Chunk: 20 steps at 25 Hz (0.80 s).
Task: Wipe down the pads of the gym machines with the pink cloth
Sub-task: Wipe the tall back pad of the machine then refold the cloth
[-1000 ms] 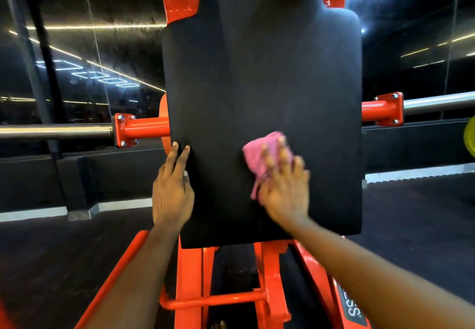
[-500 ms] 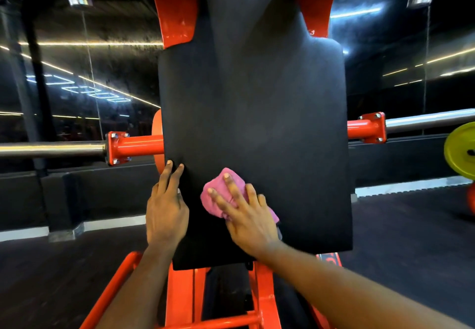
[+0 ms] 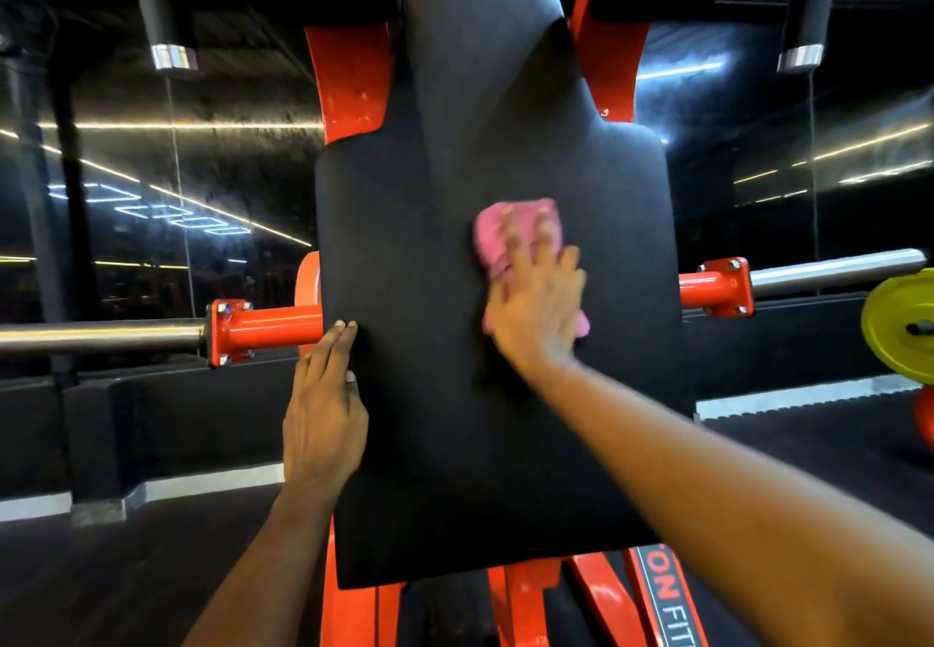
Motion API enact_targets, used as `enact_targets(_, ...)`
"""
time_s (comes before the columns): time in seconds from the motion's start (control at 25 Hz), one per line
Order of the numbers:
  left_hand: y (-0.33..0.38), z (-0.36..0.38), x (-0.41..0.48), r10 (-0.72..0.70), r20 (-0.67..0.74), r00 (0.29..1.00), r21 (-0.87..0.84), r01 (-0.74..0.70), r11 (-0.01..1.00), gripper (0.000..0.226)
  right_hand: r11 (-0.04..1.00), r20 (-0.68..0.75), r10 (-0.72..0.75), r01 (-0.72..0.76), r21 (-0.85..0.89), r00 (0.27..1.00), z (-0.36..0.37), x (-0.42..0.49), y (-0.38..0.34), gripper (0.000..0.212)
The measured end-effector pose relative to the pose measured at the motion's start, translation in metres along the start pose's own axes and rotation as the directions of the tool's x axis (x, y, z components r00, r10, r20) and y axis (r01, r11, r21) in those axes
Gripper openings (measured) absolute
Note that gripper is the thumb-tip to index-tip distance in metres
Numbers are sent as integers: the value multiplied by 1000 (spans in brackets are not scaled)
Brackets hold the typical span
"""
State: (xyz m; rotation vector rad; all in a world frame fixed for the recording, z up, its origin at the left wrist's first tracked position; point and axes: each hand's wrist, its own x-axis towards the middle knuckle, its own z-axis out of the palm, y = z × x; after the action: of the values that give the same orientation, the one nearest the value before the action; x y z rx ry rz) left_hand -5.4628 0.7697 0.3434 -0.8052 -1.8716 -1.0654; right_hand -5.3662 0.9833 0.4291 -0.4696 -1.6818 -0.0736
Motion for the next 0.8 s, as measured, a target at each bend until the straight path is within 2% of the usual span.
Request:
enact_targets(0.04,-1,-2,0,10,2,1000,-5,-10,1000,62,986,58,-166,166,3,984,6,-21,-15,74)
enact_targets(0.12,-1,-5,3,-2,-9,1000,-2,2,1000,61,913,170,-406,404,48,898,11,-48,-30,73)
enact_targets(0.2,5,-8,14,19,-35,999,17,-19,1000,59,854,172,-518,518,45,838,7,-25,-24,72)
enact_targets(0.28,15,-8,34,110,-51,993,41,-108,993,59,813,133,-566,577,-77,814,2,19,-5,75)
enact_targets(0.36,24,-6,56,179,-41,983,71,-176,982,58,885,86,-430,438,-156,899,-4,69,20,72)
enact_targets(0.44,29,-7,69,175,-29,984,104,-172,980,57,989,12,-107,107,-103,994,-14,110,36,71)
enact_targets(0.52,26,-9,72,171,-14,985,115,-168,979,57,973,-17,229,-229,14,973,-18,136,25,70)
enact_targets(0.56,22,-11,72,180,-1,984,107,-179,978,58,956,-20,293,-293,36,956,-18,141,9,69)
enact_targets(0.6,17,-11,72,193,16,981,91,-194,977,59,966,-20,257,-256,39,966,-16,139,-11,67)
enact_targets(0.68,8,-11,71,221,41,974,53,-223,973,61,1000,-17,-26,26,-15,1000,-4,117,-48,66)
enact_targets(0.76,6,-10,70,207,39,978,15,-208,978,60,949,31,-312,313,-27,950,9,78,-67,69)
enact_targets(0.8,9,-10,67,169,42,985,-7,-169,986,58,924,59,-382,381,14,922,12,60,-68,71)
